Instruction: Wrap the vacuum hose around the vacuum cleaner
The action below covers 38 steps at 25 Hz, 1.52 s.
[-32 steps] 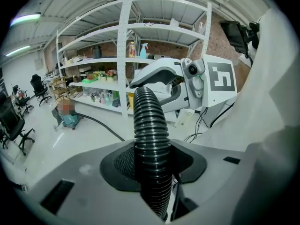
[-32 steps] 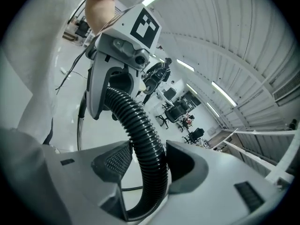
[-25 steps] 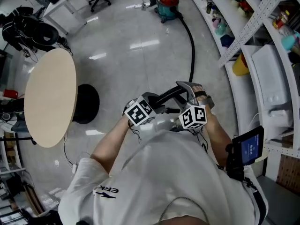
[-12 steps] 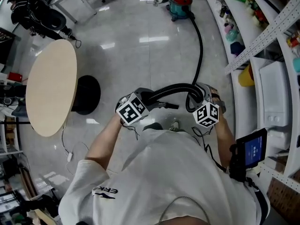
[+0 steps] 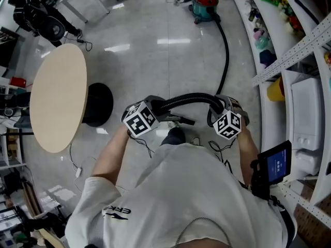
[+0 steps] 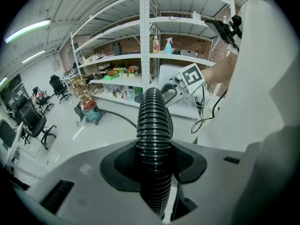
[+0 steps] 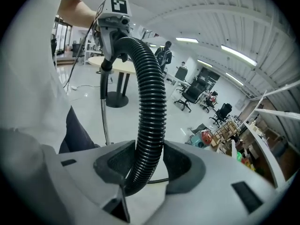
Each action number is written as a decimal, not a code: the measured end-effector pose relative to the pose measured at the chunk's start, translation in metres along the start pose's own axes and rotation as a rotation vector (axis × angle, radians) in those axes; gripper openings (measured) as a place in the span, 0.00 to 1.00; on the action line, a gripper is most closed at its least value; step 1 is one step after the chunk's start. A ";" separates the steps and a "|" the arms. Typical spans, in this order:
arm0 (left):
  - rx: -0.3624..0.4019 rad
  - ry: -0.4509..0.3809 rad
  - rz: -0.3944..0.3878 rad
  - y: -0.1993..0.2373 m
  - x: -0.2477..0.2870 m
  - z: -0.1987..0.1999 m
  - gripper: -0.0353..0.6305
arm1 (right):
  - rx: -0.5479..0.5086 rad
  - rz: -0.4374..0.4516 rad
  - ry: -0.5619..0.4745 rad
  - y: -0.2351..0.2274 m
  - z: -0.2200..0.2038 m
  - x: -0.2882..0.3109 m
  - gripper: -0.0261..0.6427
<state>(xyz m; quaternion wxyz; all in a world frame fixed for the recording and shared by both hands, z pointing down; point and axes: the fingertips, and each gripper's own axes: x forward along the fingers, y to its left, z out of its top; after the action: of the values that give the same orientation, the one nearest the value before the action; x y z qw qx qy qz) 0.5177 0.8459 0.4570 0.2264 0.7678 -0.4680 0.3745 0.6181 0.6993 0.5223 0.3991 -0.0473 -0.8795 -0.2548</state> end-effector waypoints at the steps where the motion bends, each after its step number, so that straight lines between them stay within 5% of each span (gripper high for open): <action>1: 0.003 0.003 -0.004 0.006 -0.001 -0.003 0.28 | 0.000 0.015 0.000 -0.001 0.004 0.004 0.32; 13: 0.019 0.032 0.014 0.106 -0.025 -0.047 0.28 | 0.025 0.031 -0.009 -0.038 0.076 0.060 0.30; 21: 0.070 -0.015 0.037 0.164 -0.042 -0.050 0.28 | 0.018 -0.081 0.049 -0.077 0.114 0.085 0.30; 38: 0.114 -0.056 -0.036 0.256 0.006 0.015 0.28 | 0.101 -0.239 0.132 -0.194 0.094 0.111 0.28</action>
<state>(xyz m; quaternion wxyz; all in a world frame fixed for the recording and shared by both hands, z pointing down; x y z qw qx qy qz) 0.2970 0.7147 0.4519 0.1758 0.7981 -0.4380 0.3746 0.4232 0.5636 0.4715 0.4245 0.0946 -0.8626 -0.2584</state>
